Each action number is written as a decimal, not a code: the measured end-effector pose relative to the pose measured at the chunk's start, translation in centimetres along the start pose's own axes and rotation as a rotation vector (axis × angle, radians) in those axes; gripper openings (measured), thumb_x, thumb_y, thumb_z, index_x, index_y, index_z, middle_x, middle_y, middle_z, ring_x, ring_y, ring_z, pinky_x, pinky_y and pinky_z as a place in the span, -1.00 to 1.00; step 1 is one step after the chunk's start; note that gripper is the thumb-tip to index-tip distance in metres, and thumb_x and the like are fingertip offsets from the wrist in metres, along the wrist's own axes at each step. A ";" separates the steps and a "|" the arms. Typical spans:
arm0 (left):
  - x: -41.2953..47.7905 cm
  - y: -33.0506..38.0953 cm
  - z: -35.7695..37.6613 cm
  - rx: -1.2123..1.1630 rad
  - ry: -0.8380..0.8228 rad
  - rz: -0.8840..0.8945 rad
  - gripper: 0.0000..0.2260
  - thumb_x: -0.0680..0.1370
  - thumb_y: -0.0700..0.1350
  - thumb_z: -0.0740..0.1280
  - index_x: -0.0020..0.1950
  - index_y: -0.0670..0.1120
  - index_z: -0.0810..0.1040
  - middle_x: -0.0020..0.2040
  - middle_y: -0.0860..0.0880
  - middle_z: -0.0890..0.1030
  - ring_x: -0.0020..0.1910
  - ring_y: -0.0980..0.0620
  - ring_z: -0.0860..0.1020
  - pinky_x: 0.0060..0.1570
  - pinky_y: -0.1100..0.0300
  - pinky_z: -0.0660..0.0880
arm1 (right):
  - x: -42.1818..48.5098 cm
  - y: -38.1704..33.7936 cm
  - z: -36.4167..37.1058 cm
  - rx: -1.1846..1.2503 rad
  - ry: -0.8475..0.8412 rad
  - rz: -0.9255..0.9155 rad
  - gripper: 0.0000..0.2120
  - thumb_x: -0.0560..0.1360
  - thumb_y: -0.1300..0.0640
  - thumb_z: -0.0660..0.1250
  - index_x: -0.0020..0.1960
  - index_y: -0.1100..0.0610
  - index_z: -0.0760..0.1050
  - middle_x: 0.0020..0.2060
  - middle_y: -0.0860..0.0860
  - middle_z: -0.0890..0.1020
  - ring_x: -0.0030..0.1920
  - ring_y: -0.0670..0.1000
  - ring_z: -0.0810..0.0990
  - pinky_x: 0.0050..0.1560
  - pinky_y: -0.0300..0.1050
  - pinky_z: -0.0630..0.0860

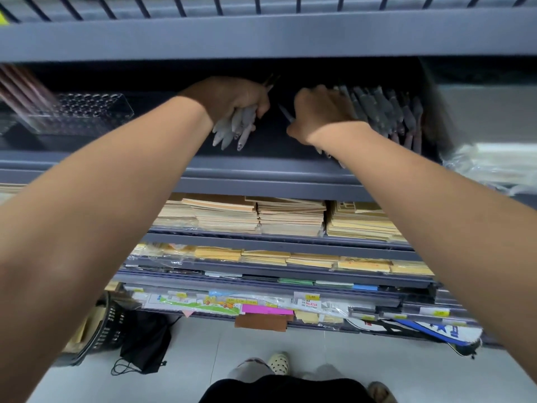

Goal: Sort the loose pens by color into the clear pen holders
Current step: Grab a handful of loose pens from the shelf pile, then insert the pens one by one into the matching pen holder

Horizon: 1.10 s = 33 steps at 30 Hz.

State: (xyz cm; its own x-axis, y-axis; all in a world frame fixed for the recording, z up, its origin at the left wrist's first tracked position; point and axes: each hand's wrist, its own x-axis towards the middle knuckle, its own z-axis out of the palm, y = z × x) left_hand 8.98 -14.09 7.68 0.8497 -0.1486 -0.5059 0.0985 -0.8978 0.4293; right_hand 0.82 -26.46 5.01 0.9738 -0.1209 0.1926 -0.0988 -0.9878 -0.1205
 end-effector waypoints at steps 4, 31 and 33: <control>-1.3 -1.0 -0.2 -0.175 -0.002 0.018 -0.82 0.57 -0.23 0.16 -0.13 -0.28 0.49 -0.20 -0.20 0.49 -0.13 -0.10 0.49 0.04 0.15 0.51 | 0.6 0.6 -0.4 0.269 -0.042 0.104 -0.72 0.41 -0.04 0.43 -0.24 0.16 0.48 -0.11 0.18 0.65 -0.07 0.14 0.63 -0.15 -0.15 0.46; -22.6 -21.3 16.3 -1.494 0.575 0.037 -0.77 0.31 -0.31 0.38 -0.05 -0.22 0.53 -0.32 -0.15 0.56 -0.41 -0.08 0.54 -0.25 0.03 0.56 | -16.7 -2.7 3.8 1.565 -0.517 -0.117 -0.85 0.46 -0.02 0.43 -0.03 0.02 0.66 -0.18 0.13 0.71 -0.24 0.04 0.68 -0.24 -0.24 0.60; -24.1 -23.9 17.7 -1.569 0.674 0.000 -0.84 0.29 -0.32 0.38 -0.15 -0.19 0.56 -0.36 -0.17 0.54 -0.46 -0.10 0.53 -0.33 0.09 0.54 | -17.6 -5.2 5.1 1.518 -0.588 -0.158 -0.68 0.36 -0.18 0.47 -0.03 0.02 0.65 -0.17 0.13 0.70 -0.22 0.06 0.68 -0.21 -0.22 0.61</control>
State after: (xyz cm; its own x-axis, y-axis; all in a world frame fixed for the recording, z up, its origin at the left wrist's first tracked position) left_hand -22.99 3.63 -3.67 0.8615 0.4093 -0.3006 0.1252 0.4025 0.9068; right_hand -14.75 -18.70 -2.71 0.9285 0.3694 -0.0376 -0.0619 0.0542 -0.9966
